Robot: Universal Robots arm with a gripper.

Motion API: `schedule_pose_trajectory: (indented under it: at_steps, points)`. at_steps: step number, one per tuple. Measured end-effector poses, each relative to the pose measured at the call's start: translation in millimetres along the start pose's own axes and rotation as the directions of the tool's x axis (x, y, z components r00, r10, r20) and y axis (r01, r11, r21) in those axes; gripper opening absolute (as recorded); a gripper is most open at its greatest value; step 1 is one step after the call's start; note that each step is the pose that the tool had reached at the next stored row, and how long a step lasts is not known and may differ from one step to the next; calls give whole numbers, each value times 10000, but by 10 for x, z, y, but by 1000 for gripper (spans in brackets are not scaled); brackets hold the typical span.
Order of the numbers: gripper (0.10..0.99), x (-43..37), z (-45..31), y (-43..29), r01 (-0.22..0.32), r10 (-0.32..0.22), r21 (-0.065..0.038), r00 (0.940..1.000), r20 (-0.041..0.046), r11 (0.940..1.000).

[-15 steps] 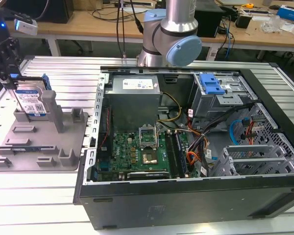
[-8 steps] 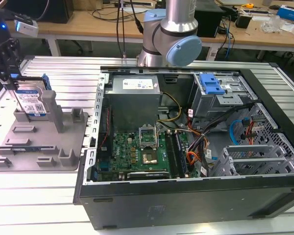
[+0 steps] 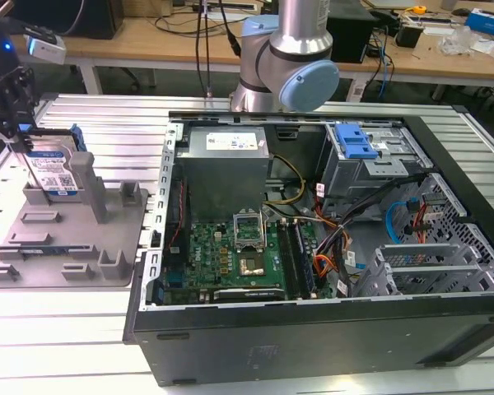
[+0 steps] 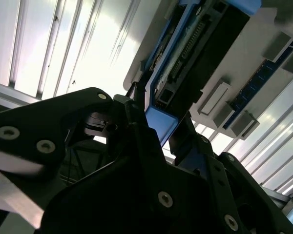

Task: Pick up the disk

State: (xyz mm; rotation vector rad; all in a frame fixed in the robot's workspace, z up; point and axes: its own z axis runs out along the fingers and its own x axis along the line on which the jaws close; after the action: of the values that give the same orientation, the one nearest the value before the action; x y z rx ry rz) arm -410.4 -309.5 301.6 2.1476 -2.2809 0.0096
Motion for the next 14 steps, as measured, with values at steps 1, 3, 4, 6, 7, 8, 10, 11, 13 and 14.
schedule_pose_trajectory:
  at_steps: [1, 3, 4, 6, 7, 8, 10, 11, 13, 14]
  points:
    - [451, 0, 3, 0, 0, 0, 0, 10000, 0, 10000]
    - [451, 1, 11, 0, 0, 0, -1, 10000, 0, 10000]
    - [451, 1, 15, 0, -1, 1, 0, 10000, 0, 10000]
    - [451, 2, 27, 0, -1, 1, -1, 10000, 0, 10000]
    - [451, 2, 30, 0, -2, 2, -1, 10000, -1, 10000]
    - [451, 2, 31, 0, -2, 2, -1, 10000, 0, 10000]
    - [451, 2, 34, 0, -2, 2, -1, 10000, 0, 10000]
    - [451, 3, 35, 0, -2, 2, -2, 10000, -1, 10000]
    - [369, 3, 39, 0, -3, 3, -1, 10000, -1, 10000]
    - [369, 3, 39, 0, -3, 3, -1, 10000, 0, 10000]
